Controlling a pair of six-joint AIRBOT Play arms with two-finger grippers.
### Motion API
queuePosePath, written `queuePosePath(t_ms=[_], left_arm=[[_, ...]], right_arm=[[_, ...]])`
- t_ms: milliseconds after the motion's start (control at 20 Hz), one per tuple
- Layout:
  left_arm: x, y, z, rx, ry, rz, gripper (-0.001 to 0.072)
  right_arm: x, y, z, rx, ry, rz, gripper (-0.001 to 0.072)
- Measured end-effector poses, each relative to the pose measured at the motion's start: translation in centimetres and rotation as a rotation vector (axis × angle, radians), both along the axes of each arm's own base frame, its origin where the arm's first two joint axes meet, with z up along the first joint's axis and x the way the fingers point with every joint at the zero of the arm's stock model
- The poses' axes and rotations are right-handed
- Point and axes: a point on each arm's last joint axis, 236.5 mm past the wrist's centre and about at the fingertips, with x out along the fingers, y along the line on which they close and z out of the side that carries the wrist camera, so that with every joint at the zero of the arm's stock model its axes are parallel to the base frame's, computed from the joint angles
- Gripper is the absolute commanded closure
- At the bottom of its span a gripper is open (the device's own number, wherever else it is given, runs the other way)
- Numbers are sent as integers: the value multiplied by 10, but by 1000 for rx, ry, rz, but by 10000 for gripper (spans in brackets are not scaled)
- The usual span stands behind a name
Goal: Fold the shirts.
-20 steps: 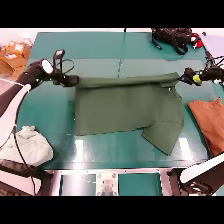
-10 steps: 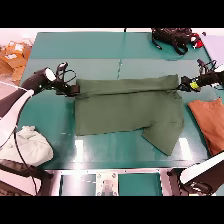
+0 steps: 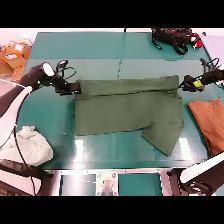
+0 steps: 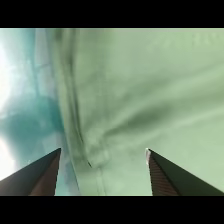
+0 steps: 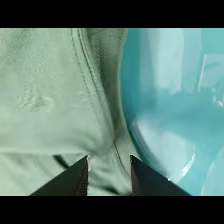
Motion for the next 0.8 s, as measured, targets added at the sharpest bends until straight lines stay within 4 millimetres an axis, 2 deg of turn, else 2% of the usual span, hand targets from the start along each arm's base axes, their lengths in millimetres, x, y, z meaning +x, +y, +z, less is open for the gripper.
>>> queuePosePath(t_ms=[50,100,150,350,500,700,750,800], left_arm=[[-3,0,9,3,17,-17,213],[-7,-1,16,2,38,-32,578],[-12,-2,22,5,62,-48,688],[-49,-1,34,11,207,-97,689],[-81,3,46,14,255,-101,689],[-142,8,54,-1,245,-53,687],[-158,8,53,-18,232,-28,604],[-172,6,48,-33,225,-6,291]], right_arm=[[-6,-1,8,4,13,-4,686],[-13,-1,14,11,32,-2,686],[-22,-1,20,18,52,-3,687],[-70,6,33,56,144,-44,688],[-123,9,33,64,208,-95,688],[-195,18,23,79,247,-225,687],[-210,23,19,84,249,-257,687],[-221,29,14,89,247,-284,686]])
